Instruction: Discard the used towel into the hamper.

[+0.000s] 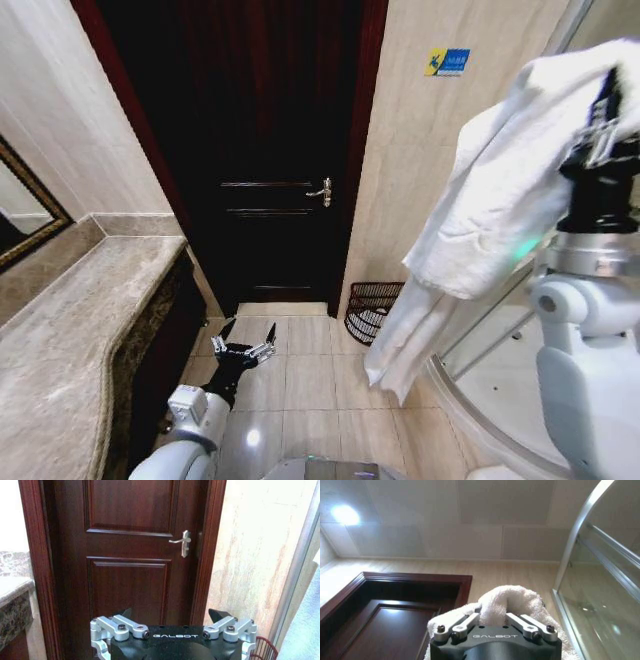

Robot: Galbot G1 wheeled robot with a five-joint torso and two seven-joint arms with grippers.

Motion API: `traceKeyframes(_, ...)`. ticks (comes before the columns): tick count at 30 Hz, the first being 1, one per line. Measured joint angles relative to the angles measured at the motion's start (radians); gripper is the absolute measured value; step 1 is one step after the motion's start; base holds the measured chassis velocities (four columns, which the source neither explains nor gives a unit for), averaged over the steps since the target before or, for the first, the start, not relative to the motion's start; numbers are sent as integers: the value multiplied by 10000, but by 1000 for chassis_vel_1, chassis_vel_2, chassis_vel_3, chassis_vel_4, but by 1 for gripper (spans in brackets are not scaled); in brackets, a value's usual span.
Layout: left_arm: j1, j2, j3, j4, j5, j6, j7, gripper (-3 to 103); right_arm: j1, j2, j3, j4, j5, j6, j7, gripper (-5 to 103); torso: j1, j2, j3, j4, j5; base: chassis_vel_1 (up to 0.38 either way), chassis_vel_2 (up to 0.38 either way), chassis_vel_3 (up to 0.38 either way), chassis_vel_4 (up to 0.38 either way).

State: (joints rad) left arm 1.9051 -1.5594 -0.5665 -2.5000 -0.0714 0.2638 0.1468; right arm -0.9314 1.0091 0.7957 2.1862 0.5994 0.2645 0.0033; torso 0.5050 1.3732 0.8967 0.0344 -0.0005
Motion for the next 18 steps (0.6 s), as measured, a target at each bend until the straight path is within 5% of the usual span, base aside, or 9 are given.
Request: traceKeyframes(18, 0, -1, 0, 0, 0, 0, 0, 100, -341, 138, 134, 574, -306, -90, -51, 9, 38, 83, 45, 1, 4, 0, 0, 0, 0)
